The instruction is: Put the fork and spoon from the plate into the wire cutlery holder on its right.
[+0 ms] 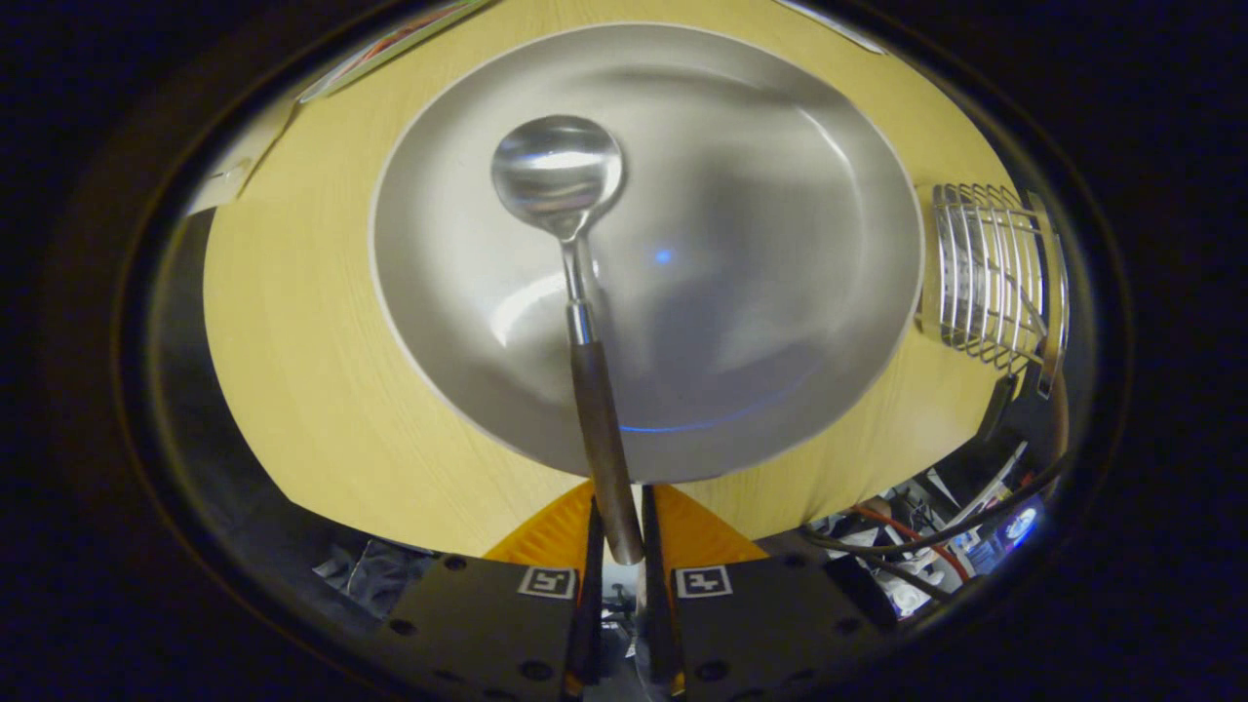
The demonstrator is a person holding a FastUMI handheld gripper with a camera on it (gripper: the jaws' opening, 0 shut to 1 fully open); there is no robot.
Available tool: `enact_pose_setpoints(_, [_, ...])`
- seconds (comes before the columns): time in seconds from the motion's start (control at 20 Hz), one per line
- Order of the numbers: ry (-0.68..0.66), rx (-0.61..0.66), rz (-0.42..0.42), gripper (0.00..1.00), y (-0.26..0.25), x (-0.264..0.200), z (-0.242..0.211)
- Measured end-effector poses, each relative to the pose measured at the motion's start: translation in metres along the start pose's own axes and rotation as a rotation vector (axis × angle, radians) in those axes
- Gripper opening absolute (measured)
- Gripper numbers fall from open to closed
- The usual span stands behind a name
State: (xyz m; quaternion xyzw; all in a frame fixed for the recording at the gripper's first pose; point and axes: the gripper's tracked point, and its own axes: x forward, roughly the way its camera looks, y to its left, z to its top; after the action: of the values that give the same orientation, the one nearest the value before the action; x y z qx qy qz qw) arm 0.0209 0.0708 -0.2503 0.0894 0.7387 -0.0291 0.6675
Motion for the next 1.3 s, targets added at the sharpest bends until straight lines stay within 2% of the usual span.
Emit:
enact_pose_setpoints(0.15, [0.01,-0.027,-0.035,0.15,-0.01,-0.001,-0.004])
enact_pose_setpoints(0.3, [-0.006,-0.027,-0.01,0.1,-0.004,-0.004,-0.006])
enact_pose_setpoints(0.4, [-0.004,-0.047,-0.03,0.07,-0.008,-0.01,-0.007])
enact_pose_setpoints(0.75, [-0.048,-0.004,0.002,0.07,-0.007,-0.044,-0.014])
enact_pose_setpoints(1.3, [-0.117,0.006,0.003,0.07,-0.017,-0.086,-0.012])
